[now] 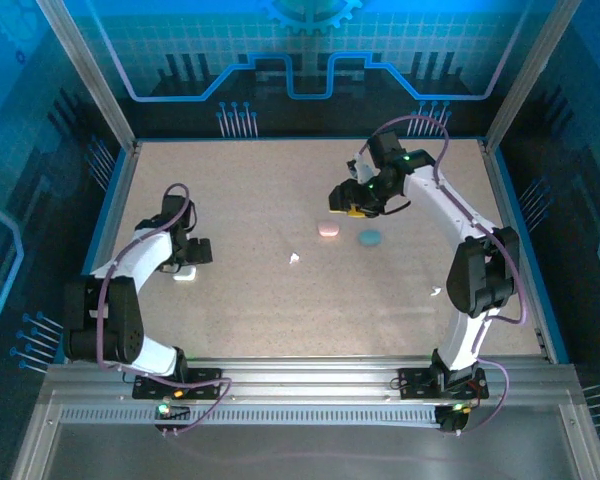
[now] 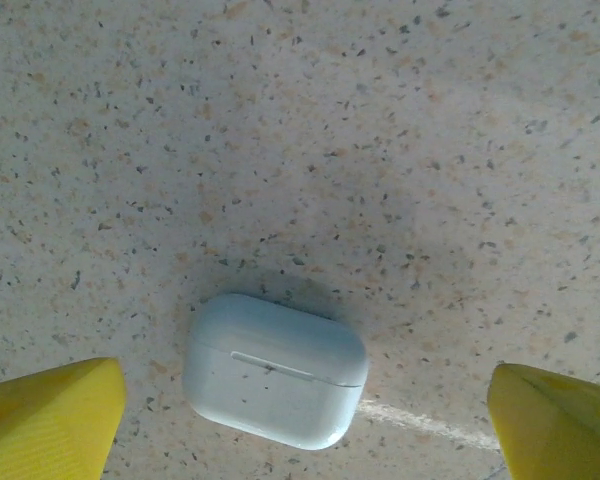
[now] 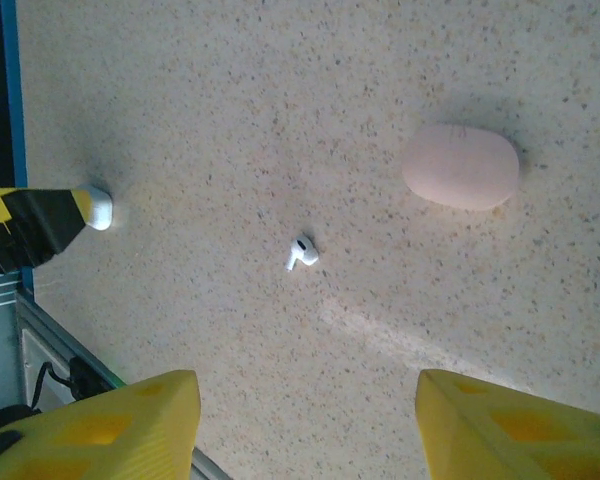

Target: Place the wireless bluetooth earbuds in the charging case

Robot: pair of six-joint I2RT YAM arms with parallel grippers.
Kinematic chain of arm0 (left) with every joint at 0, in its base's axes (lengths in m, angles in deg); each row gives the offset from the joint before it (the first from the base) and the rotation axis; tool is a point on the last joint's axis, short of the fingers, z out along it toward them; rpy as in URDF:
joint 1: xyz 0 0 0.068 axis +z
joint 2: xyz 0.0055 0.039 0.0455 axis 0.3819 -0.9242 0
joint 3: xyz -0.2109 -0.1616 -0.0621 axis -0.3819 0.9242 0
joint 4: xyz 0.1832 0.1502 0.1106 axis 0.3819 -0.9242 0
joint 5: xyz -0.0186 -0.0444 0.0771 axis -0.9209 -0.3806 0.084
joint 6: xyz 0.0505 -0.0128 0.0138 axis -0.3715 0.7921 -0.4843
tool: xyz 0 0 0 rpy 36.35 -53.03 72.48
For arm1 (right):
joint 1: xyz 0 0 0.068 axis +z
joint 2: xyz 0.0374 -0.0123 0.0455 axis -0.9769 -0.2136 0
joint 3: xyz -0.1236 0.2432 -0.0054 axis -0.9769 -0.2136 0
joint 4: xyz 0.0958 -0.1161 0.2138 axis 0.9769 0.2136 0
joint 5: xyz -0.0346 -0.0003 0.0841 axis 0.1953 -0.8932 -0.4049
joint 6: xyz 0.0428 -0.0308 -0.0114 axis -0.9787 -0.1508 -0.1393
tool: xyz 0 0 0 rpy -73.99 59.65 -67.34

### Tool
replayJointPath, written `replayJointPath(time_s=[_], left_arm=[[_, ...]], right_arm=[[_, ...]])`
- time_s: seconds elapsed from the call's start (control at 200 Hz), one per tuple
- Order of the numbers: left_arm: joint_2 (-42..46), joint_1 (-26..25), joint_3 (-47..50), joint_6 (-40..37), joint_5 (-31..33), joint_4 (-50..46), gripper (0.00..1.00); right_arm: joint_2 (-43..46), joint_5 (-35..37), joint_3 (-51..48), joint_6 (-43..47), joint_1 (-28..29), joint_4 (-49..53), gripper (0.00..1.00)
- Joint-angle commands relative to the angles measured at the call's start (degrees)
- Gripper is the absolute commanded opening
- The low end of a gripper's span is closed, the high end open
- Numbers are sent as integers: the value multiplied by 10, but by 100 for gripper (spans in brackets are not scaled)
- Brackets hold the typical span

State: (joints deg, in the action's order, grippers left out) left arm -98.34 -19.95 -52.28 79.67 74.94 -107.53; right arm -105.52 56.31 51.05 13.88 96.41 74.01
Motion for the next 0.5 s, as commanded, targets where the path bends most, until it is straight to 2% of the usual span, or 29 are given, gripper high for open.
replayJointPath(time_s=[0.0,0.185,0.495], left_arm=[[-30,19,-21,-40,-60,-28,92],[-84,42,-41,-47,-101,-48,84],[-113,52,-54,-46,-82,-69,81]], right_arm=[[19,-12,-5,20,4,30,60],[19,-22,-10,27,3,37,60],[15,-33,-25,31,2,34,60]])
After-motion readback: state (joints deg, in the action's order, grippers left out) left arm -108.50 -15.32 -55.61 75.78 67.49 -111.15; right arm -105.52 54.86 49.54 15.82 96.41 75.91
